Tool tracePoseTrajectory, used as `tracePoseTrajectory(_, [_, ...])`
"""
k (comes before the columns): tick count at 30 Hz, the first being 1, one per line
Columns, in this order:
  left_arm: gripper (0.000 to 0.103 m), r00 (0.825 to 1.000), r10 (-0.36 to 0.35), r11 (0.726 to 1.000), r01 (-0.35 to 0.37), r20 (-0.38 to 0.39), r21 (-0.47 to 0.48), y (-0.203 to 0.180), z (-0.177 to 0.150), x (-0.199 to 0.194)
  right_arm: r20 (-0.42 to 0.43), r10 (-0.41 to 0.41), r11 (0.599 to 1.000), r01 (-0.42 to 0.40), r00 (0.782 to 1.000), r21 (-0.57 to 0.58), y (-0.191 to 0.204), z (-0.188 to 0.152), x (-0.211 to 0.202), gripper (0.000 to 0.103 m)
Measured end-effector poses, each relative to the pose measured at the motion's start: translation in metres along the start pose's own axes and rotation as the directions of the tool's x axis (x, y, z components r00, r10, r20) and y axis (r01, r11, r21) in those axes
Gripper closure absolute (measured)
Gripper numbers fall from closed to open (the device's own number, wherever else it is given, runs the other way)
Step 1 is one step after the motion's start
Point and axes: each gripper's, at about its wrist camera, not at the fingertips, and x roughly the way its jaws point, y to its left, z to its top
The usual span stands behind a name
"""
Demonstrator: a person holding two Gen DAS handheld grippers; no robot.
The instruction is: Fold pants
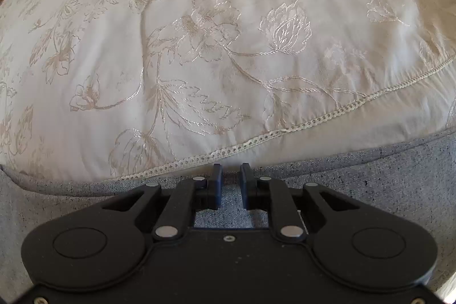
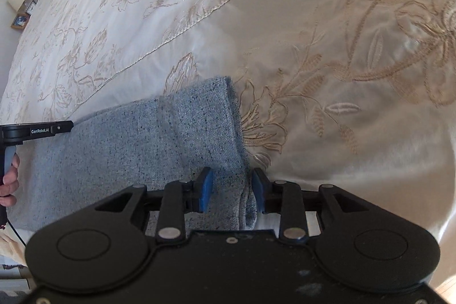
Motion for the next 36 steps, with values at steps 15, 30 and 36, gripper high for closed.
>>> tracePoseTrajectory(15, [0.078, 0.996, -0.066, 0.992, 0.073, 0.064, -0.101, 0.029, -0.001, -0.051, 0.095, 0.097, 0.993, -0.103, 0.991, 0.059, -0.001, -0.009, -0.028, 0.09])
tracePoseTrajectory(30, [0.082, 1.0, -0.022, 0.997, 0.023, 0.018, -0.08, 0.012, -0.022, -0.015, 0.12, 0.048, 0.999, -0.046, 0.992, -0.015, 0.031, -0.018, -0.047, 0.09])
tracePoseTrajectory(36, [0.08, 0.997, -0.062, 0.993, 0.067, 0.053, -0.102, 0.022, -0.031, -0.041, 0.134, 0.051, 0.999, -0.05, 0.99, -0.007, 0.033, -0.019, -0.054, 0.09])
